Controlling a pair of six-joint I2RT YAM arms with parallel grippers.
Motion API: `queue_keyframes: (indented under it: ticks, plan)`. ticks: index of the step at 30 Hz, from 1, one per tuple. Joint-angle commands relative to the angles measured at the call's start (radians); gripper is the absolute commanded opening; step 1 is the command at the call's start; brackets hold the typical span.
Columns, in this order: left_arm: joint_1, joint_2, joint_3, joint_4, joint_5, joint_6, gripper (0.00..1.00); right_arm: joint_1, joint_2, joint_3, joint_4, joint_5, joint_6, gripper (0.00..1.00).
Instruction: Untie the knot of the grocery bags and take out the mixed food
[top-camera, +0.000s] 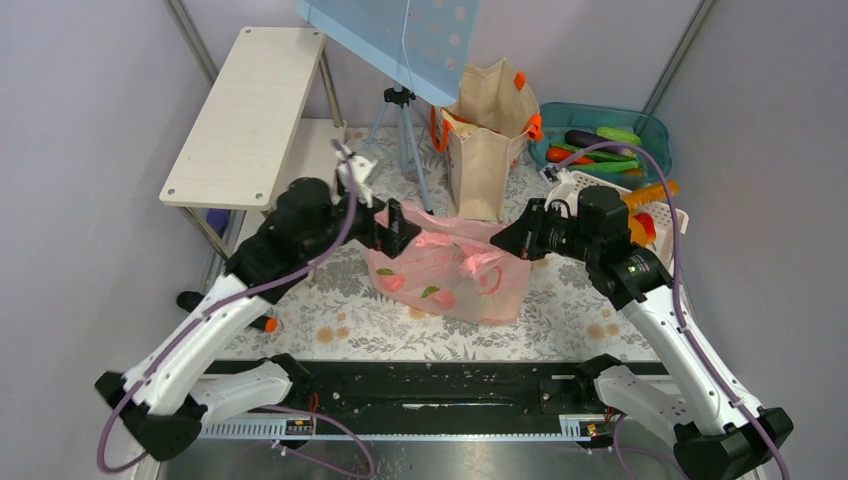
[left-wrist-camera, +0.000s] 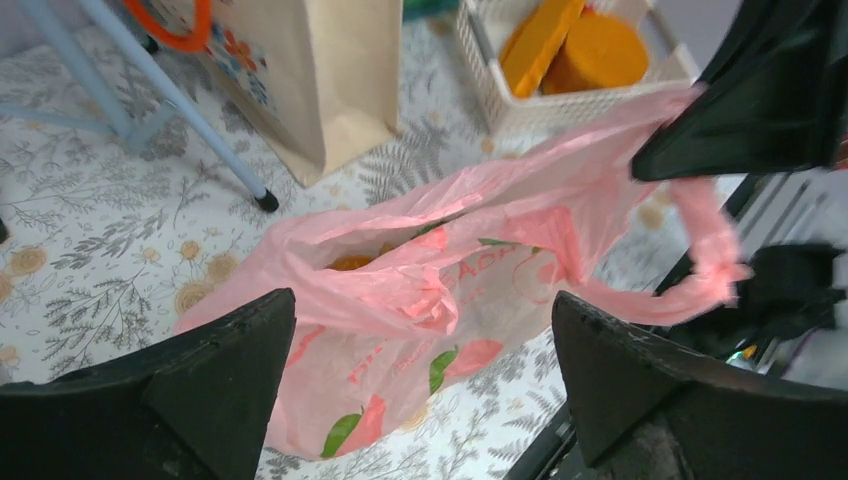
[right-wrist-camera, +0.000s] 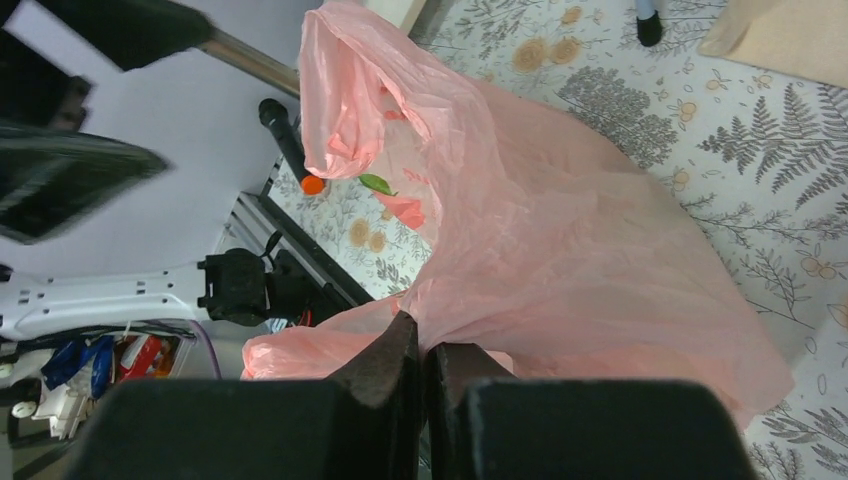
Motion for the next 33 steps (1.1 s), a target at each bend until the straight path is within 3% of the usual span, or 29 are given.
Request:
queue_keyframes:
  ticks: [1, 8, 11, 18, 23, 28, 30, 33]
  plan:
    - [-0.094, 0.129, 0.080, -0.020, -0.111, 0.181, 0.99, -0.006, -0.033, 0.002, 0.046, -0.076, 0.003, 0.00]
    - [-0.226, 0.257, 0.084, 0.031, -0.177, 0.515, 0.99, -0.006, -0.067, -0.005, 0.047, -0.116, -0.020, 0.00]
    - [-0.226, 0.251, 0.005, 0.157, -0.183, 0.551, 0.99, -0.008, -0.073, -0.009, 0.048, -0.140, -0.027, 0.00]
    - [-0.227, 0.246, -0.036, 0.274, -0.254, 0.607, 0.99, -0.010, -0.090, -0.029, 0.046, -0.183, -0.039, 0.00]
    - [-0.227, 0.325, 0.039, 0.162, -0.256, 0.639, 0.83, -0.012, -0.100, -0.038, 0.046, -0.183, -0.038, 0.00]
    - [-0.227, 0.389, 0.092, 0.025, -0.146, 0.651, 0.80, -0.012, -0.108, -0.038, 0.055, -0.177, -0.023, 0.00]
    - [-0.227, 0.412, 0.107, 0.018, -0.158, 0.650, 0.68, -0.012, -0.107, -0.039, 0.071, -0.194, -0.012, 0.00]
    - [-0.227, 0.436, 0.149, 0.003, -0.219, 0.618, 0.14, -0.012, -0.115, -0.035, 0.073, -0.192, -0.014, 0.00]
